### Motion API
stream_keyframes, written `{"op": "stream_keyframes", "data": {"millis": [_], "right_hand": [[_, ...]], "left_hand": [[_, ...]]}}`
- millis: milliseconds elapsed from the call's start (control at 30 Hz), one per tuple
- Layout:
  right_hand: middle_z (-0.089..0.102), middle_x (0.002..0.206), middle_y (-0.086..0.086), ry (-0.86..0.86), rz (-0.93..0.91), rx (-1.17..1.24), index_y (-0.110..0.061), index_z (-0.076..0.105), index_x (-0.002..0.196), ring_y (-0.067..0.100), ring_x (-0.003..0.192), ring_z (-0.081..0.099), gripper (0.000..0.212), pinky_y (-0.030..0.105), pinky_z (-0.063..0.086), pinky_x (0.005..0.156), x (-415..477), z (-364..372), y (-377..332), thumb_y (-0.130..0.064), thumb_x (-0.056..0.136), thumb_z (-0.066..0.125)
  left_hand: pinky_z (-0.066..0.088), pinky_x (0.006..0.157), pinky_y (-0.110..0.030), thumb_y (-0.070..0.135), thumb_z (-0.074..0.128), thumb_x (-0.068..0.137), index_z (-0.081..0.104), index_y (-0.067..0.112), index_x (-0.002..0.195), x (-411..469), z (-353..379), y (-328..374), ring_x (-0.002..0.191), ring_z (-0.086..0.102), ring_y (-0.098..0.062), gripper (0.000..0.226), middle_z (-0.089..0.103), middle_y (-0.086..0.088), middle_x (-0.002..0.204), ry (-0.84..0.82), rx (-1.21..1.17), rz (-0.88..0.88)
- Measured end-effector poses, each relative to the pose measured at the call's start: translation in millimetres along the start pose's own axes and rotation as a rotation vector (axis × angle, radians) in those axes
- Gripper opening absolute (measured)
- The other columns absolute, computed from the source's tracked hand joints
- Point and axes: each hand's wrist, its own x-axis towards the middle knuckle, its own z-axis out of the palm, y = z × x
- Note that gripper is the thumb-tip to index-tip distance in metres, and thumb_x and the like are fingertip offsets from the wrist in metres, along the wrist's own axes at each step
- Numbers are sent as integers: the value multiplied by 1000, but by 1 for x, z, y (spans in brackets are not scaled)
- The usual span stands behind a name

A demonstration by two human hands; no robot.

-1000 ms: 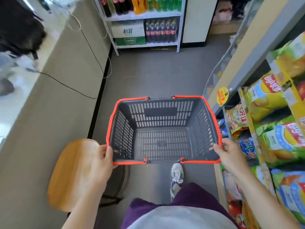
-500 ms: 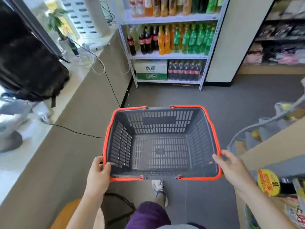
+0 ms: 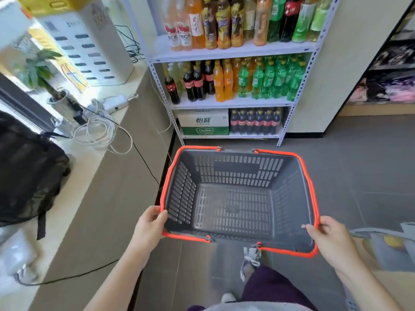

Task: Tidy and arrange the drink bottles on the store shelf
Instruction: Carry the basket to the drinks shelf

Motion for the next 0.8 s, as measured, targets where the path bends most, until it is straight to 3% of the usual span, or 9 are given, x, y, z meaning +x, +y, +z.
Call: {"op": "stream_keyframes", "data": {"millis": [167,233,300,400,500,567,667,733,800], "right_hand": [[66,93,35,-2,41,56,9,60,86,44,83,64,8,34,45,69,108,27,-56,3,89,63],[66,93,36,-27,66,59,10,60,87,30,76,60,5,37,45,70,147,38,-80,6,88,63],[67,93,32,-42,85,80,6,61,88,27,78,59,2,41,45,72,182,50,-104,8,88,61],[68,91,27,-71,115,67,-1,61,84,28,78,60,10,41,47,74,234,72,-139,7,89,60],[68,94,25,-79,171,101,-5,62,86,29,82,61,11,46,48,78,285,101,-163,4,91,59],[68,95,24,-73,225,143,-4,63,89,26,81,58,7,42,44,73,320,124,-172,-2,94,58],[71,83,9,-41,330,197,-7,66,90,19,74,56,12,33,37,67,374,164,-177,-10,96,57],[73,67,-4,-9,395,222,-10,67,85,12,59,64,18,26,46,58,410,191,-176,-3,95,54],[74,67,-7,13,412,195,-11,69,88,6,55,66,22,23,52,53,450,217,-175,2,95,51]], "left_hand": [[55,73,-34,6,54,99,64,18,95,106,32,60,85,70,-24,16,73,-5,94,-13,64,3],[56,82,-38,3,55,97,63,20,95,143,40,83,90,69,-24,19,72,-4,98,5,94,-12],[56,87,-43,-1,56,95,64,19,97,180,45,105,92,69,-26,21,71,-7,100,17,104,-17],[56,87,-46,-5,57,92,64,11,102,242,50,130,93,68,-34,20,71,-14,100,39,101,-75],[57,77,-38,-5,58,91,63,10,98,307,55,143,91,69,-34,18,71,-17,100,23,114,-155],[57,73,-37,-7,56,91,60,13,93,352,61,149,89,69,-33,20,70,-17,100,-17,135,-205],[59,80,-51,-11,52,90,57,13,90,433,74,149,91,69,-38,25,68,-18,100,-103,188,-268],[57,85,-52,-11,53,87,58,13,88,488,85,147,92,68,-36,25,68,-16,98,-157,265,-291],[55,89,-46,-9,59,84,61,11,88,540,96,141,94,68,-32,21,70,-14,97,-201,344,-312]]}}
